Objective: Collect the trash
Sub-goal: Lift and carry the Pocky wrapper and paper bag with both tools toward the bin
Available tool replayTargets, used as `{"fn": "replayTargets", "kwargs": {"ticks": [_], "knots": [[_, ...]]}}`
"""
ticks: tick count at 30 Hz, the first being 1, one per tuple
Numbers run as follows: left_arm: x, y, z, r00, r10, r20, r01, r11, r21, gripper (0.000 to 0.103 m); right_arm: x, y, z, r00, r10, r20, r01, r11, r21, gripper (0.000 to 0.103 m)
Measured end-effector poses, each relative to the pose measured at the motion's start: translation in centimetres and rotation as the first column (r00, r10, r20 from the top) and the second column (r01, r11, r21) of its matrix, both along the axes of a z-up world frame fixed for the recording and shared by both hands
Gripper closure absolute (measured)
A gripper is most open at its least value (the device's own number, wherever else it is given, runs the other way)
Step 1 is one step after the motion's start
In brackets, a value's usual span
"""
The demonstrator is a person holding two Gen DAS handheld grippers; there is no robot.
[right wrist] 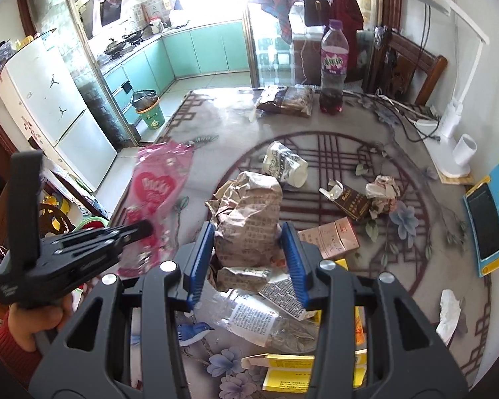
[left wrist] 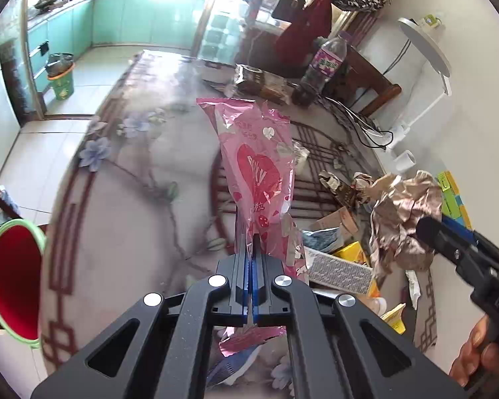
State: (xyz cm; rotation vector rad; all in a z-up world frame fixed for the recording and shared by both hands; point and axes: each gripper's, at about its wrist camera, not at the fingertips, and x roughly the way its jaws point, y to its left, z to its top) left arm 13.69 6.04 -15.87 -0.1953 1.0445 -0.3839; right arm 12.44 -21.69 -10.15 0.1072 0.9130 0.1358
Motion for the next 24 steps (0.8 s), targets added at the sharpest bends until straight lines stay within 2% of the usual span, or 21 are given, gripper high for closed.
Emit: {"fn": "replayTargets", "kwargs": {"ticks": [4,10,24], "knots": [[-1.2,2.8,0.3,0.999,0.052,-0.007,-0.052,0.999,-0.001,0.103,-0.1,1.6,0.8,0.999,0.029,0.018,-0.029,0.999,-0.018,0.061],[-2.4,7.2,0.9,0.992,0.123,0.008,-0.123,0.992,0.04,0.103,0.0,4.7,1.9,0.995,0.088,0.051,-0.085,0.995,-0.058,0.061],[-3.8,17.3,0.9,0.953,0.301,0.024,-0.302,0.951,0.066,0.103,0.4,14.4,3.9,0.966,0.232,0.11,-0.219,0.968,-0.124,0.061]]}}
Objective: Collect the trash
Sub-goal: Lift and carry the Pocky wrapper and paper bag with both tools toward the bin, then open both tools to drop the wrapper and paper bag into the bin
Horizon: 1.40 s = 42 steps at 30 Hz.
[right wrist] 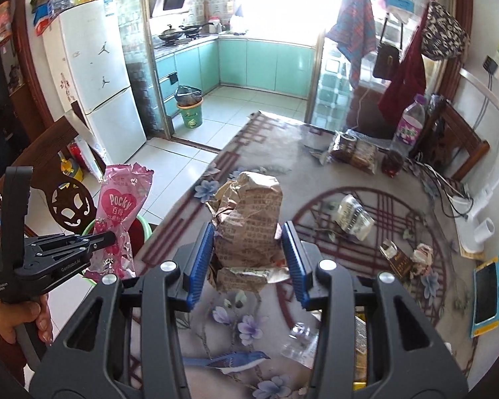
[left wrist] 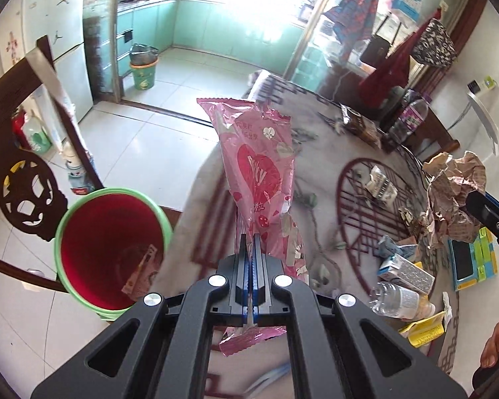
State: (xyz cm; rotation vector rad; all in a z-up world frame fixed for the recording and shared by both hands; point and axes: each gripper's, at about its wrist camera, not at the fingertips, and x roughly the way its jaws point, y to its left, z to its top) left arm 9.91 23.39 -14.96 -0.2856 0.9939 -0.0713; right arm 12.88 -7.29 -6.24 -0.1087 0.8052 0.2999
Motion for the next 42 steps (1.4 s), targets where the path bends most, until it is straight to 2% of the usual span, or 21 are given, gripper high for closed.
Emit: {"fn": "replayTargets", "kwargs": {"ticks": [9,15,21,24,27,30,37,39,40,42], "knots": [[-1.0,6.4,-0.8,0.995,0.097,-0.012,-0.097,0.995,0.027,0.103,0.5,6.4,-0.1,0.997,0.081,-0.002,-0.081,0.997,-0.006,0.061],[-1.7,10.3,-1.7,0.988,0.149,-0.03,-0.147,0.986,0.076,0.103,0.9,10.9,-2.3,0.983,0.171,-0.074,-0.167,0.984,0.055,0.061],[-1.8,13.5,-2.3,0.982,0.186,-0.026,-0.182,0.976,0.116,0.103,1.7,15.1,-5.0,0.953,0.264,-0.15,-0.243,0.959,0.147,0.061],[-1.7,14.6,-2.8,0.979,0.2,-0.027,-0.195,0.972,0.132,0.103,2.5,17.1,-6.2,0.936,0.298,-0.185,-0.266,0.947,0.181,0.061],[-1.4,15.4,-3.3,0.977,0.21,-0.031,-0.204,0.967,0.152,0.103,2.9,18.8,-7.0,0.925,0.318,-0.209,-0.284,0.943,0.177,0.061],[-1.3,16.0,-3.6,0.976,0.218,-0.025,-0.21,0.961,0.182,0.103,3.0,19.9,-7.5,0.918,0.332,-0.218,-0.298,0.939,0.174,0.061],[-0.1,17.1,-4.2,0.974,0.225,-0.022,-0.217,0.956,0.2,0.103,3.7,21.7,-8.4,0.907,0.352,-0.229,-0.319,0.932,0.17,0.061],[0.3,17.2,-4.2,0.972,0.232,-0.019,-0.223,0.952,0.211,0.098,3.9,22.1,-8.6,0.903,0.362,-0.231,-0.329,0.929,0.167,0.046],[0.4,17.2,-4.1,0.97,0.244,-0.015,-0.235,0.947,0.221,0.081,3.9,22.2,-8.6,0.905,0.359,-0.226,-0.329,0.931,0.162,0.045],[0.5,17.2,-3.5,0.963,0.268,0.011,-0.264,0.938,0.226,0.06,3.7,22.0,-8.2,0.912,0.353,-0.209,-0.324,0.933,0.159,0.045]]}}
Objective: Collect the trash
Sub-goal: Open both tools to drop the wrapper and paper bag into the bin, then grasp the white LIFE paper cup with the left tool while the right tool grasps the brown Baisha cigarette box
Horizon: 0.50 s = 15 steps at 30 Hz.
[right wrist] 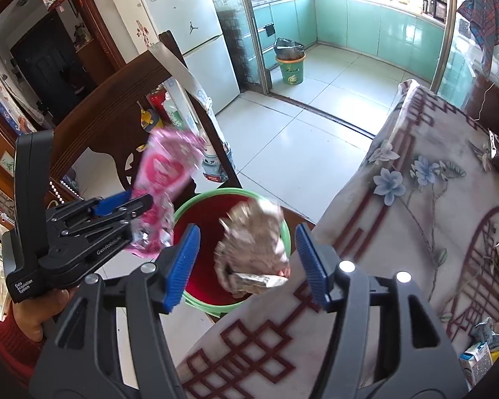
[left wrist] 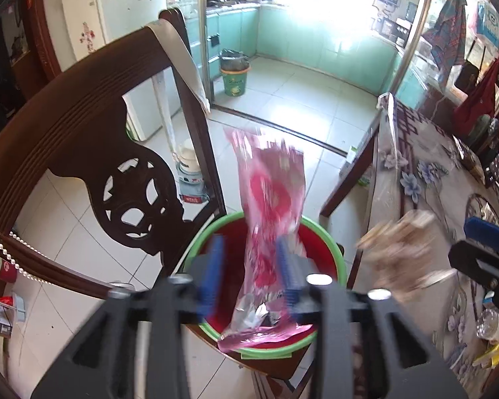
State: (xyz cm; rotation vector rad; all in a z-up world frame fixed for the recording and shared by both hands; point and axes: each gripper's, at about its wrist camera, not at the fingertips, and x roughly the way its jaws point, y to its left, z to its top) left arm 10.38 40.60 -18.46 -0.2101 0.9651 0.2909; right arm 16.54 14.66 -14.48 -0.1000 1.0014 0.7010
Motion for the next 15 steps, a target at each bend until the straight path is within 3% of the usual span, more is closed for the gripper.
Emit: {"fn": "replayTargets", "kwargs": {"ticks": [3,8,15], "knots": [[0.0,-1.0,1.8,0.999,0.001,0.036,-0.001,1.0,0.022,0.063,-0.5,-1.2,1.0,0.999,-0.03,0.03,0.03,1.0,0.001,0.045],[0.1,-5.2,5.5,0.988,-0.117,0.097,0.108,0.99,0.093,0.062,-1.3,-5.2,2.6,0.993,-0.097,0.072,0.098,0.995,-0.007,0.045],[0.2,-11.4,11.0,0.946,-0.261,0.194,0.229,0.958,0.174,0.061,-2.1,-12.7,3.9,0.963,-0.25,0.104,0.253,0.967,-0.023,0.045]]}}
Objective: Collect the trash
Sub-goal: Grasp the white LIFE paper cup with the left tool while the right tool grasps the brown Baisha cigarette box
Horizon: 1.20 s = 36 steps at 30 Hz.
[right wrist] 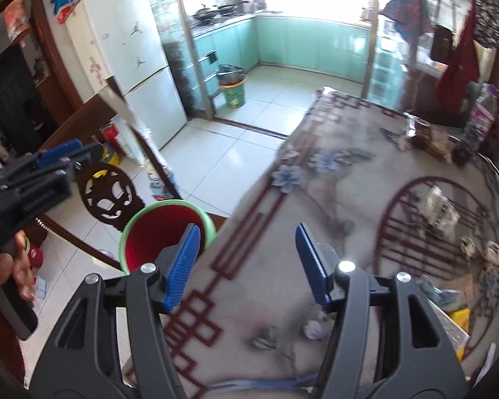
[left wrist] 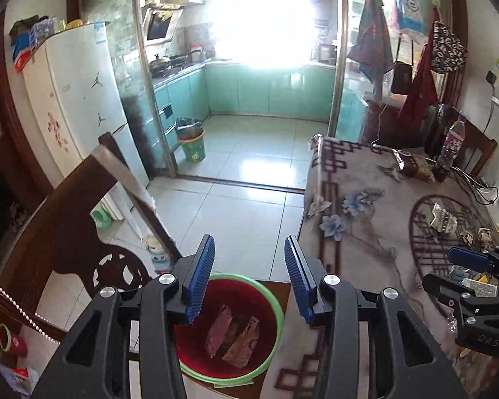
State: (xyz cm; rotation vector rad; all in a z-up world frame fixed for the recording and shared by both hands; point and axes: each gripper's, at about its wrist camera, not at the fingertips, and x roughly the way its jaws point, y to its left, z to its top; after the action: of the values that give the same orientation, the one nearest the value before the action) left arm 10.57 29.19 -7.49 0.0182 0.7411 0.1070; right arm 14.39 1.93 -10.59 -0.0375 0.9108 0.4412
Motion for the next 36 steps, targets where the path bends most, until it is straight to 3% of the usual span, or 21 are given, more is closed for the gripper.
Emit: {"fn": "replayTargets", "kwargs": {"ticks": [11,14,18,20,22,26,33,36], "knots": [[0.3,-9.5,4.5,0.98,-0.169,0.104,0.167,0.986,0.029,0.06,-1.5,-10.9,0.6,0.98,-0.198,0.012,0.198,0.98,0.003,0.045],[0.7,-11.7,4.2,0.975,-0.202,0.097,0.202,0.979,0.015,0.047,-2.1,-13.6,0.5,0.972,-0.233,0.013,0.233,0.973,-0.002,0.045],[1.3,-14.7,1.3,0.967,-0.254,0.01,0.254,0.964,-0.08,0.046,-2.9,-17.1,-0.5,0.963,-0.269,-0.011,0.269,0.963,-0.017,0.045],[1.3,-16.3,-1.0,0.957,-0.284,-0.056,0.275,0.952,-0.132,0.046,-3.2,-19.4,-1.6,0.955,-0.296,-0.037,0.295,0.955,-0.033,0.039],[1.2,-17.9,-3.2,0.944,-0.305,-0.123,0.286,0.946,-0.154,0.034,-3.4,-21.6,-2.5,0.945,-0.322,-0.054,0.319,0.946,-0.051,0.033],[0.9,-19.9,-6.5,0.928,-0.305,-0.214,0.274,0.948,-0.162,0.031,-3.1,-27.1,-4.0,0.925,-0.372,-0.071,0.365,0.926,-0.1,0.023],[1.5,-23.0,-7.3,0.921,-0.288,-0.262,0.252,0.954,-0.164,0.031,2.2,-36.8,-6.4,0.906,-0.419,-0.061,0.403,0.897,-0.181,0.022],[2.2,-25.0,-7.5,0.916,-0.298,-0.27,0.257,0.95,-0.175,0.031,5.1,-39.2,-7.5,0.911,-0.403,-0.087,0.387,0.909,-0.152,0.022]]}}
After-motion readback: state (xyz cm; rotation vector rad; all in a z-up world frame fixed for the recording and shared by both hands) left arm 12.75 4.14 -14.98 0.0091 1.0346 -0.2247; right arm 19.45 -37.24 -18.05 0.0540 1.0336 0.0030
